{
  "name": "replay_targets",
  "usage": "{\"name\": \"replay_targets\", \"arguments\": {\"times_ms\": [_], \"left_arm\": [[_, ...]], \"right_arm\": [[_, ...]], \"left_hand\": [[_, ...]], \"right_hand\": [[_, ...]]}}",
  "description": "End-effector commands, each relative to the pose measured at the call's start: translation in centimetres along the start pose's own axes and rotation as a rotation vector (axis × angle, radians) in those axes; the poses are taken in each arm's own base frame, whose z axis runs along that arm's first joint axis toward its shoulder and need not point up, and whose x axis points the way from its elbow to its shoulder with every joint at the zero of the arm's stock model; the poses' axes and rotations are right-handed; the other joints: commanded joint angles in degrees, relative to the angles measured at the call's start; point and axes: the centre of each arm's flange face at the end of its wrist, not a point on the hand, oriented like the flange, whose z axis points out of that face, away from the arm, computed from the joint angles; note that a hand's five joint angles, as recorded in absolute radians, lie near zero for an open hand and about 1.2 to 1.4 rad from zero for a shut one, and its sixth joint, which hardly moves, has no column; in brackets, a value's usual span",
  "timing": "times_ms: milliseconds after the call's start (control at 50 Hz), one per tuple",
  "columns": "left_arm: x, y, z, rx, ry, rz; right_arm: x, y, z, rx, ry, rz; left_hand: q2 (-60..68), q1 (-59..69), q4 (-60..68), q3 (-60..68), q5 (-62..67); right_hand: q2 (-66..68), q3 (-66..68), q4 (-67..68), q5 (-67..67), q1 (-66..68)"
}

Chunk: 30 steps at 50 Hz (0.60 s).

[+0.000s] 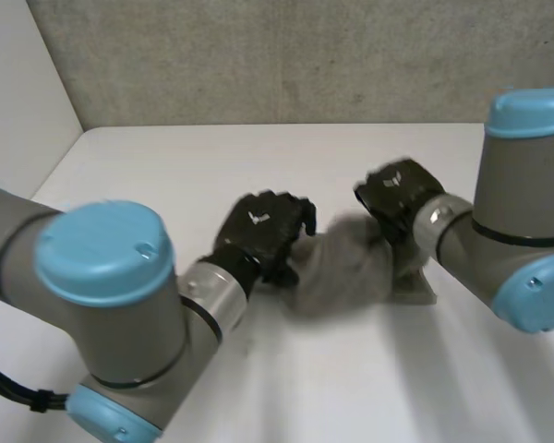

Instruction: Fold the towel.

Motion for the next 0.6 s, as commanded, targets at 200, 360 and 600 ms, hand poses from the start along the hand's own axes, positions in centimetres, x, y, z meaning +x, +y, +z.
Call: {"name": "replay_targets", "arguments": {"times_ms": [200,360,600], "left_arm": [[-10.5,-3.3,3.5,0.095,-0.192,-0.013],[-13.1,-0.8,5.6,0.033,-0.032,-0.003],[-13.8,4.8,7.3,-0.092,0.066,0.167]], "right_arm": [[1.9,3.7,-2.2,-0.124,0.039,0.052],[1.5,3.2,-4.4,-0.068,0.06,0.216],[-0.7,3.9,-7.3,-0.025,0.019,0.289]], "left_hand": [[-23.12,-22.98,-23.1,-23.14,-23.0],[-12.86,-12.72,-12.84,-12.88,-12.74],[-9.49,-9.35,-9.48,-9.52,-9.37]], "right_hand": [[-43.0,-43.61,-44.1,-41.15,-28.99],[-42.66,-43.28,-43.76,-40.81,-28.65],[-43.34,-43.95,-44.43,-41.48,-29.32]]}}
